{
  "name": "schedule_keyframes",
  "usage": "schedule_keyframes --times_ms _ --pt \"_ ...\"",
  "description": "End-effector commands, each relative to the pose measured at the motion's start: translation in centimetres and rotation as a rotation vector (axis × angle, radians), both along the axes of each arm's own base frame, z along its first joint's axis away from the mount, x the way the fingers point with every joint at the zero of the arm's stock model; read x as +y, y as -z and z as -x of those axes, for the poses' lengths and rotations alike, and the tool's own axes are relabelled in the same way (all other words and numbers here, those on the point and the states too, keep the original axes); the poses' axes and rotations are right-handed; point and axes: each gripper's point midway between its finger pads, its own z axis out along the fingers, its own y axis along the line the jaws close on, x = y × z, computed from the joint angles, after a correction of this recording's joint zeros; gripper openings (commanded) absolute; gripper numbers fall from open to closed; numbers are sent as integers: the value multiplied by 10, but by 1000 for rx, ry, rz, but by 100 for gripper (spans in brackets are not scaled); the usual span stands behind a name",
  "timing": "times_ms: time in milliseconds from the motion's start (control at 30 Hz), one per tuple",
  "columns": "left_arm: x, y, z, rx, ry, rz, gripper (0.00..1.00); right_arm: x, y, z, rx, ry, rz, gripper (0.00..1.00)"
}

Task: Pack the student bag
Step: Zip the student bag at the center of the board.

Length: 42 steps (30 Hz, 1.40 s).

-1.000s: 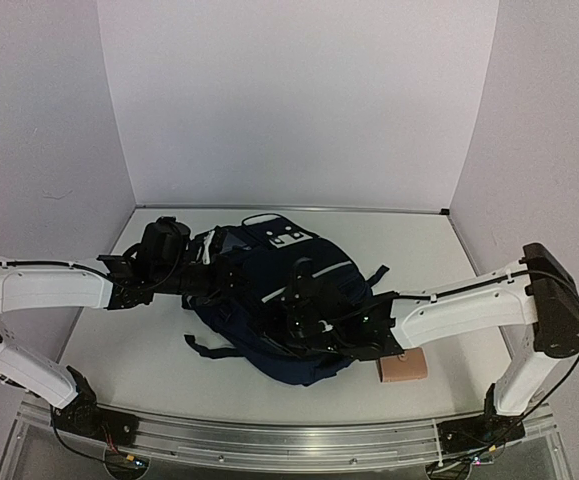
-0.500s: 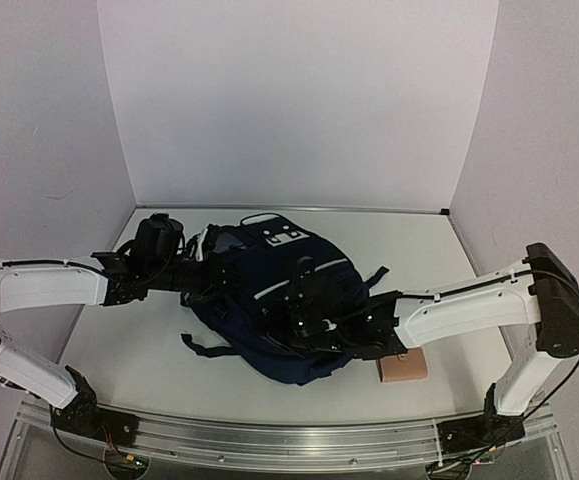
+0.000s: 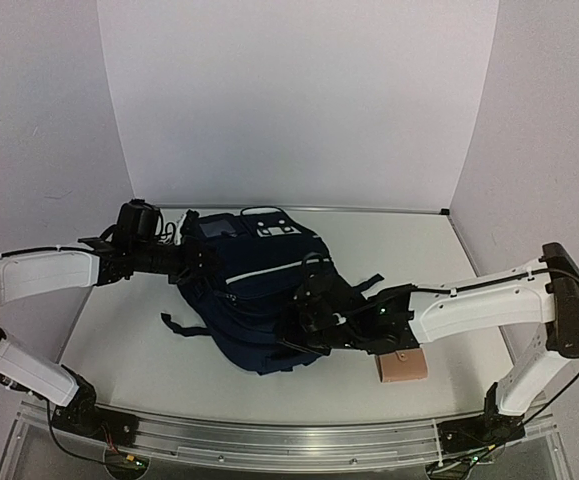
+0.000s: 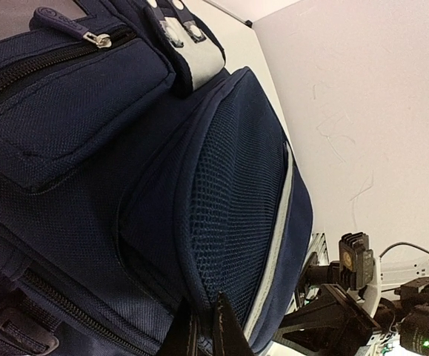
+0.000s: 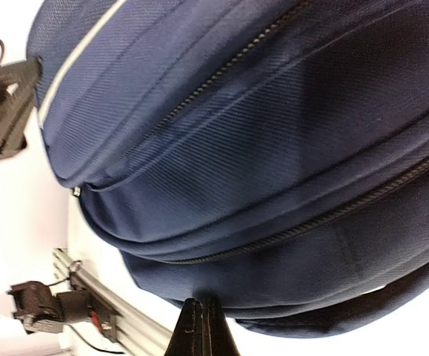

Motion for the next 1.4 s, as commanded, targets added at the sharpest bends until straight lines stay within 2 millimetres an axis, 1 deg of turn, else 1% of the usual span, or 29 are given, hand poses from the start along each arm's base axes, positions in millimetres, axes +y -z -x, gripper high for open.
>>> schedule_keyframes --times_ms 0,33,67,100,133,200,300,400,467,533,633,700,800,933,1033,1167,1267,1367 --pt "-8 -55 -16 -194 45 47 7 0 -16 -15 -99 2 52 0" --pt "-7 -53 -15 -186 48 38 18 -1 -19 -17 -118 3 60 0" --pt "-7 -50 -13 -179 55 30 32 -2 -24 -19 -135 4 62 0" --pt "-6 -45 -9 -172 67 20 43 -3 -28 -20 -152 5 67 0" --pt "-4 -41 -5 -176 79 12 50 -5 -31 -22 -167 7 71 1" --pt "0 -36 6 -201 103 -3 62 -8 -37 -25 -191 8 79 4" --pt "9 -26 24 -249 128 -27 70 -17 -41 -33 -205 15 85 5" --pt "18 -22 41 -281 130 -24 72 -28 -47 -43 -222 23 90 7" --pt "20 -22 52 -309 131 -10 71 -35 -52 -49 -236 31 93 9" --pt "20 -12 64 -308 131 -24 70 -43 -55 -56 -243 45 93 10" --pt "15 2 79 -311 139 -73 68 -54 -57 -64 -242 66 88 11" --pt "12 19 89 -286 145 -146 67 -60 -59 -68 -241 78 86 11" --pt "11 34 89 -256 138 -213 64 -65 -59 -72 -237 90 83 11" --pt "10 44 82 -242 122 -275 59 -68 -59 -73 -230 97 78 11" --pt "5 44 79 -250 131 -286 55 -70 -56 -72 -222 106 78 11" --pt "-4 42 78 -257 162 -277 54 -75 -54 -74 -228 121 92 11" --pt "-11 38 79 -268 185 -259 56 -77 -57 -76 -247 124 101 17" --pt "-15 35 79 -282 190 -245 57 -79 -59 -79 -256 131 105 20"
